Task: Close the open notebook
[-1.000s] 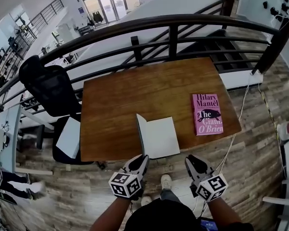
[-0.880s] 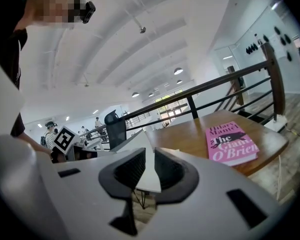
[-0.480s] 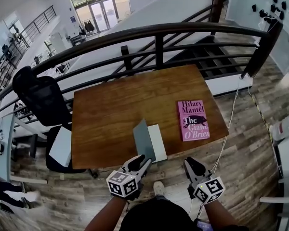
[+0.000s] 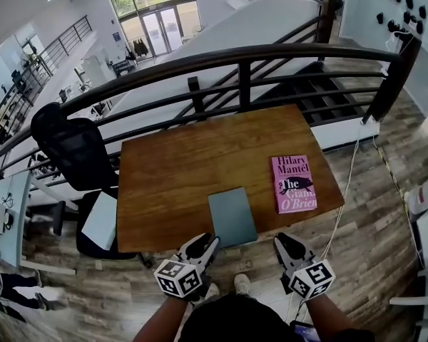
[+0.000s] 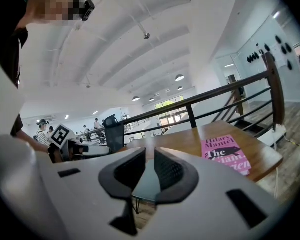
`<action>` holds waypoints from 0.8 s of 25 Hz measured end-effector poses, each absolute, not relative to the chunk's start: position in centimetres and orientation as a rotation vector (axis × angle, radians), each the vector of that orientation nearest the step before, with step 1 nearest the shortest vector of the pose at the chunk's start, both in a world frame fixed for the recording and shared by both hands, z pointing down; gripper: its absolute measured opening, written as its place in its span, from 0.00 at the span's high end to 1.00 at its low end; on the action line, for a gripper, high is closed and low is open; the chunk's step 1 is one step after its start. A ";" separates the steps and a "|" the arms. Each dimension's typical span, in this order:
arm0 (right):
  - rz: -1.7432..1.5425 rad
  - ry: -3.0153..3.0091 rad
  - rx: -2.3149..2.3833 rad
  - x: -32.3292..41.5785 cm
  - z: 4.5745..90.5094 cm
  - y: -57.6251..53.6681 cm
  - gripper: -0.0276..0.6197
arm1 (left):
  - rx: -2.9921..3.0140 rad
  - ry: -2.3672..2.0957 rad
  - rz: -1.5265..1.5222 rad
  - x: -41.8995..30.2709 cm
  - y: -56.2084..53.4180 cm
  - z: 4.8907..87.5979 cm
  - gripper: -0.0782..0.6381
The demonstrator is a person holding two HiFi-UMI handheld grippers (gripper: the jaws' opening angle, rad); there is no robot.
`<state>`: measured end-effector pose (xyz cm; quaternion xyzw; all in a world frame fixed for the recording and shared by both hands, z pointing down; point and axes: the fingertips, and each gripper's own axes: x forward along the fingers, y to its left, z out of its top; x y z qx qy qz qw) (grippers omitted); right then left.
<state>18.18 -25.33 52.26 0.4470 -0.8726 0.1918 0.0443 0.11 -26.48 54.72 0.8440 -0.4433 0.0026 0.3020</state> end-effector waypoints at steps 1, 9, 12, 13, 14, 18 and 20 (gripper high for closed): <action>0.581 -2.673 1.367 17.7 52.0 -25.4 0.88 | 2.246 -1.198 0.000 -0.8 -26.5 54.2 0.70; 0.486 -2.717 1.387 13.4 49.3 -25.8 0.92 | 2.365 -1.396 0.011 -8.2 -25.9 50.4 0.82; 0.450 -2.721 1.398 12.6 48.0 -25.9 0.93 | 2.371 -1.433 -0.023 -10.4 -25.5 49.2 0.84; 0.442 -2.723 1.408 12.4 47.6 -26.0 0.93 | 2.371 -1.444 -0.038 -11.0 -25.4 48.7 0.84; 0.436 -2.725 1.421 12.3 47.1 -26.1 0.94 | 2.365 -1.453 -0.063 -11.7 -25.4 48.3 0.84; 0.411 -2.737 1.471 11.6 46.0 -26.4 0.95 | 2.321 -1.492 -0.190 -15.1 -25.2 46.7 0.84; 0.405 -2.743 1.477 11.1 45.7 -26.6 0.96 | 2.287 -1.508 -0.256 -16.6 -25.2 46.0 0.85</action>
